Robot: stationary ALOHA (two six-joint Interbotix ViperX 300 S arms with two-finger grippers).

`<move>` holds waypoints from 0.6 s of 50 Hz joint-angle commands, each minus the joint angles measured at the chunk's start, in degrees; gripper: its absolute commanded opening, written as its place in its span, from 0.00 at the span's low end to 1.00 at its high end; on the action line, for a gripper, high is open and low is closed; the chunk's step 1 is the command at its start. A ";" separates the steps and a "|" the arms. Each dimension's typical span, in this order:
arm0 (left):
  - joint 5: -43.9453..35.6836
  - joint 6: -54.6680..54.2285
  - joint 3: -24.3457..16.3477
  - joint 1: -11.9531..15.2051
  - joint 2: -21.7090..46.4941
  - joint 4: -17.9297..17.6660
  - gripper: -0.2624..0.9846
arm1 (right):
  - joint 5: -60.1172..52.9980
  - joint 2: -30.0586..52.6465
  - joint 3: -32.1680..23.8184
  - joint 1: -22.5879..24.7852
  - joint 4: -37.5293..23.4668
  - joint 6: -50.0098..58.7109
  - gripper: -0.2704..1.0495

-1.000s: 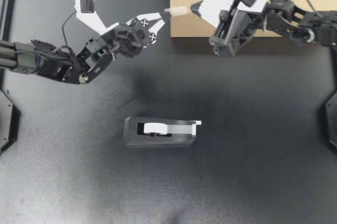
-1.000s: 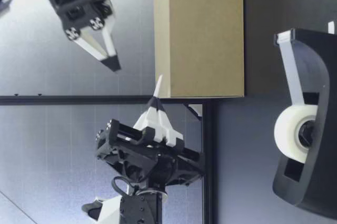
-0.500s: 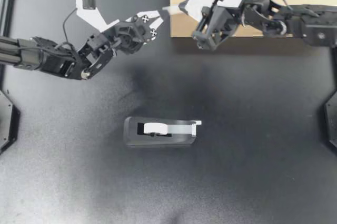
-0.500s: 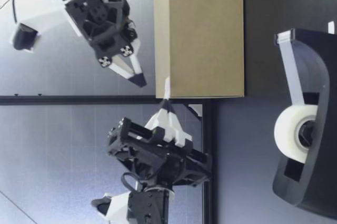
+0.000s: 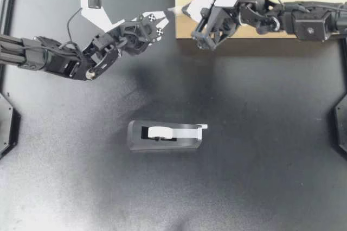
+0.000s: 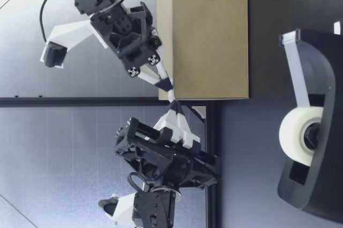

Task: Cut a small piece of tape from the tape dispenser then place it on the cardboard box's edge.

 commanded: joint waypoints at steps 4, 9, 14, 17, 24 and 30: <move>-0.26 0.18 -0.79 0.35 -1.14 0.09 0.13 | 0.62 0.09 -2.20 -1.41 -0.88 0.09 0.08; -0.18 0.26 -0.53 0.26 -1.49 0.09 0.13 | 1.23 0.88 -2.99 -2.02 -0.88 0.00 0.08; 0.00 0.26 -0.44 0.26 -1.58 0.09 0.13 | 1.76 2.02 -3.78 -2.46 -1.05 0.00 0.08; 0.18 0.26 -0.44 0.26 -1.67 0.09 0.13 | 2.02 2.55 -4.31 -2.64 -1.14 0.00 0.08; 0.26 0.70 -0.35 0.26 -1.85 0.09 0.13 | 2.46 3.08 -5.19 -2.72 -1.32 0.00 0.08; 0.26 1.23 -0.26 0.26 -1.85 0.09 0.15 | 2.64 2.81 -5.45 -2.81 -1.49 0.00 0.08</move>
